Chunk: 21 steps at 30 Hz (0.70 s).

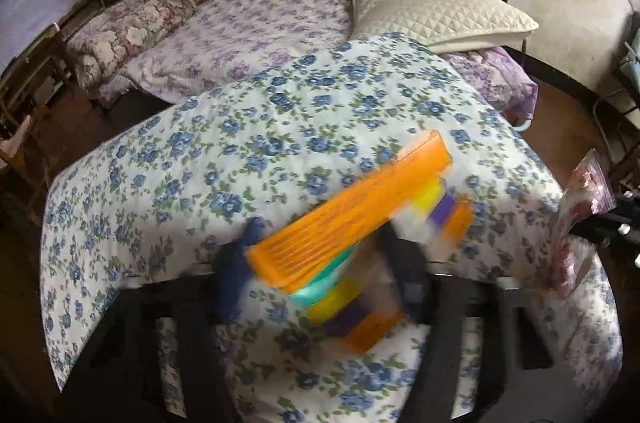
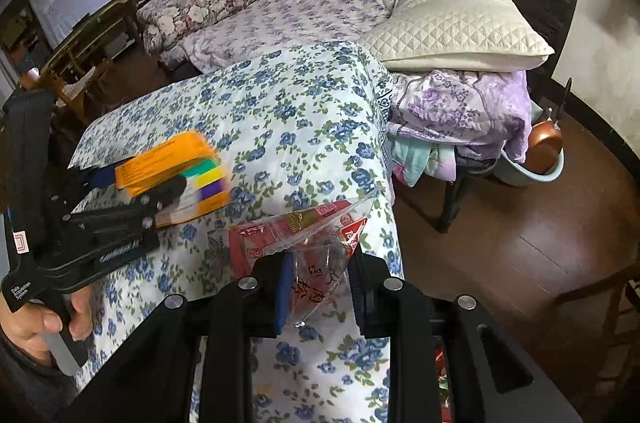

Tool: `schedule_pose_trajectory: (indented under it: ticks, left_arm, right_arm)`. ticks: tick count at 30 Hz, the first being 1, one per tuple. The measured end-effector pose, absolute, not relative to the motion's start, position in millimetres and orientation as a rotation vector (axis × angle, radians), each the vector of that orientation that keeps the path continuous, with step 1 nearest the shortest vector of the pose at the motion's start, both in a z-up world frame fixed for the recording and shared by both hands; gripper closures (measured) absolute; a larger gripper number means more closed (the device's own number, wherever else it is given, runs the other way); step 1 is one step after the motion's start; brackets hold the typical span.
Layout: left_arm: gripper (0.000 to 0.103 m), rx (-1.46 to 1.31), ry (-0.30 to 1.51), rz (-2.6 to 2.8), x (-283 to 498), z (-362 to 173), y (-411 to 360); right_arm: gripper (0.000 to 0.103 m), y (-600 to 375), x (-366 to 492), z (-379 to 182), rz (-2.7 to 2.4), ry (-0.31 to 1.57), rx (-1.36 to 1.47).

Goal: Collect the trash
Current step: 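Grasp the clear plastic bag with the right gripper while the left grasps the orange box, then carry the orange box and clear plastic bag over the red wastebasket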

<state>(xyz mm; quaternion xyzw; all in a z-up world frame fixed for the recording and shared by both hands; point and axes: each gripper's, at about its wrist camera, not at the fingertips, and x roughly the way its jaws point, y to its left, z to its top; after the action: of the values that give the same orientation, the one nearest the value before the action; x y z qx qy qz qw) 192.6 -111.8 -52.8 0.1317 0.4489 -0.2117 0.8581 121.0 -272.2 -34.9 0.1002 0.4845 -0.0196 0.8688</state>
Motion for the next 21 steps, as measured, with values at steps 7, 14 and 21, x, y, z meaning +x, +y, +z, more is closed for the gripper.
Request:
schedule_pose_trajectory:
  ticks: [7,14,21]
  left_arm:
    - [0.078,0.111,1.080,-0.410,193.8,-43.7,-99.5]
    - [0.079,0.102,1.130,-0.478,168.7,-37.9,-106.5]
    - [0.067,0.046,1.086,-0.428,181.7,-32.8,-105.8]
  right_arm:
    - [0.054,-255.6,121.9,-40.0,0.096,0.970,0.213]
    - [0.038,-250.2,114.5,-35.7,0.185,0.957,0.224]
    - [0.033,-243.9,111.3,-37.0,0.145,0.955,0.163]
